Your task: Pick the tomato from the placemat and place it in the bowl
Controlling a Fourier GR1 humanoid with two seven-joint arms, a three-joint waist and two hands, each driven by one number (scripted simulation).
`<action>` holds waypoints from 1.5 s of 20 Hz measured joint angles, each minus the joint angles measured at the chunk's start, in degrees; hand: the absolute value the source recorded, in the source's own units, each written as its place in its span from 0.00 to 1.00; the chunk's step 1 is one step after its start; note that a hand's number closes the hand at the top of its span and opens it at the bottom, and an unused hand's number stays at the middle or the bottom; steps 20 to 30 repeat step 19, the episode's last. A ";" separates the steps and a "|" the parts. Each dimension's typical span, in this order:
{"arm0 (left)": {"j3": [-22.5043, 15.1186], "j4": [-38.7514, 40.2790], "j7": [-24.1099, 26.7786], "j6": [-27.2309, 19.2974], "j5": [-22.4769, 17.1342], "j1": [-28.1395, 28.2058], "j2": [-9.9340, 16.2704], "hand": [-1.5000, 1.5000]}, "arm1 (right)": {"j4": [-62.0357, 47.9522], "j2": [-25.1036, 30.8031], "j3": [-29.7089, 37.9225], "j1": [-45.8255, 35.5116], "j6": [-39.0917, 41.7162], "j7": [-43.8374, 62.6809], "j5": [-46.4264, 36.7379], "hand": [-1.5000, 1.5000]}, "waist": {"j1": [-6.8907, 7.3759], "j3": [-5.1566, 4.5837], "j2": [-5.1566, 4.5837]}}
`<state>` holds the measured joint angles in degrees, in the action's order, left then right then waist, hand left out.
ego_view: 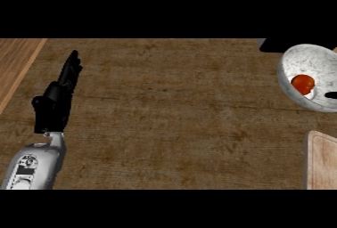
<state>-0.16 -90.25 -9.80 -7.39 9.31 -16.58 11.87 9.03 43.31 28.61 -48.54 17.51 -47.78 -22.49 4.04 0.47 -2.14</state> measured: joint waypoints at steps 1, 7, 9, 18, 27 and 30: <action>0.23 0.01 0.45 0.08 -0.16 0.37 0.12 0.50 | -0.29 0.76 0.35 0.35 0.89 0.05 0.38 0.00 | -0.03 -0.01 0.05; 0.84 -0.10 0.74 0.07 -0.46 1.14 0.21 0.50 | -0.95 4.93 1.68 3.40 6.80 0.76 2.30 0.00 | -0.78 0.11 0.26; 0.79 -0.65 0.27 -0.13 -0.16 1.02 0.27 0.50 | -0.61 6.10 1.79 4.64 8.20 0.84 2.71 0.00 | -1.09 0.17 0.39; 1.33 -1.24 0.23 0.46 -0.84 2.14 0.59 0.50 | 2.04 6.95 0.90 9.17 10.90 0.51 3.76 0.00 | -1.53 0.23 0.70; 1.53 -1.10 0.32 0.55 -0.98 2.23 0.67 0.50 | 2.44 6.86 0.69 9.81 11.01 0.28 3.84 0.00 | -1.69 0.22 0.74; 1.53 -1.10 0.32 0.55 -0.98 2.23 0.67 0.50 | 2.44 6.86 0.69 9.81 11.01 0.28 3.84 0.00 | -1.69 0.22 0.74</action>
